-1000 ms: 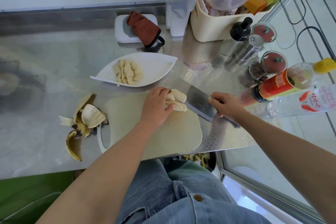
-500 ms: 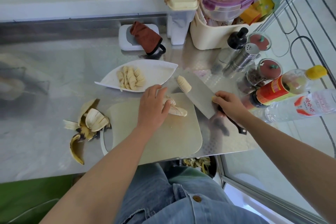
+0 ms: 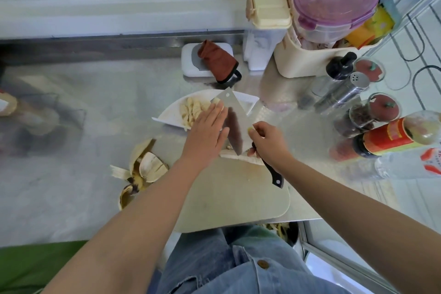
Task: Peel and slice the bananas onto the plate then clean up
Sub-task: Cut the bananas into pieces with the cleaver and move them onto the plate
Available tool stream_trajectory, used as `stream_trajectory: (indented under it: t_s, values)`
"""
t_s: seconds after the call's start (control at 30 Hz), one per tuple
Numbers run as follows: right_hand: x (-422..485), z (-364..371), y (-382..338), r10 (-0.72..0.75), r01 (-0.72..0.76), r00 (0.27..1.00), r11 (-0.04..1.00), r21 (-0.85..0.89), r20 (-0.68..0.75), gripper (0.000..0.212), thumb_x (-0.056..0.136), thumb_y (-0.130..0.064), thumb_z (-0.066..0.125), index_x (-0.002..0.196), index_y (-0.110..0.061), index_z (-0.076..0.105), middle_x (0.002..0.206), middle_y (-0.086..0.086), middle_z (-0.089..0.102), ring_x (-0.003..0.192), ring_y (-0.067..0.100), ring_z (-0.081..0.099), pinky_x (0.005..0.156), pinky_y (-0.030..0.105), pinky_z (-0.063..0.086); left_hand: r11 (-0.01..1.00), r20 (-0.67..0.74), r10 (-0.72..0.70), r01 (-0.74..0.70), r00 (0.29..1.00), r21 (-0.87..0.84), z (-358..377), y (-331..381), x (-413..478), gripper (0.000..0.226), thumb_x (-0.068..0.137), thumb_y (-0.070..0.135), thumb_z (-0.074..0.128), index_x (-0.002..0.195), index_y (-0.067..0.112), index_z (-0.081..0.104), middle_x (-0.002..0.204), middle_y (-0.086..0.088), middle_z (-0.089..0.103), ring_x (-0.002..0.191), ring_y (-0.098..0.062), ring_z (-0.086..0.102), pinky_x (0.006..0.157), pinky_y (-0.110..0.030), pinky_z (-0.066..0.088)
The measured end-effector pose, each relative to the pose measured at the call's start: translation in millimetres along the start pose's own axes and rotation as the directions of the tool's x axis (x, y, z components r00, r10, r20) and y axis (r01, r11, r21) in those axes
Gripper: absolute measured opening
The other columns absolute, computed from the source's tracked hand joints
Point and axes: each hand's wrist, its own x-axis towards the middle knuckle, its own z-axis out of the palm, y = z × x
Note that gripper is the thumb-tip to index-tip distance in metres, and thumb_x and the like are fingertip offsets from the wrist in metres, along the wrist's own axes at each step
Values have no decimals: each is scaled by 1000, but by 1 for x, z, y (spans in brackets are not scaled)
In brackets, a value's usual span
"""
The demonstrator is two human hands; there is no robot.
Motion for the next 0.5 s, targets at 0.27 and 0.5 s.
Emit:
stream_trajectory:
  t_s: [0.27, 0.5]
  values:
    - [0, 12, -3, 41, -41, 999, 999, 7, -10, 16, 95, -22, 48, 88, -11, 57, 66, 10, 66, 50, 20, 66, 48, 28, 47, 993, 206, -50, 26, 977, 119, 4, -7, 32, 59, 104, 39, 19, 153, 8, 10, 162, -4, 3, 149, -17, -3, 119, -34, -3]
    - [-4, -17, 4, 1, 0, 998, 1000, 10, -57, 17, 96, -20, 50, 80, -15, 54, 59, -1, 57, 49, 21, 64, 47, 26, 44, 979, 268, -43, -13, 962, 204, 8, -16, 32, 60, 103, 41, 15, 154, 9, 9, 162, -5, 1, 149, -19, -4, 121, -40, -2]
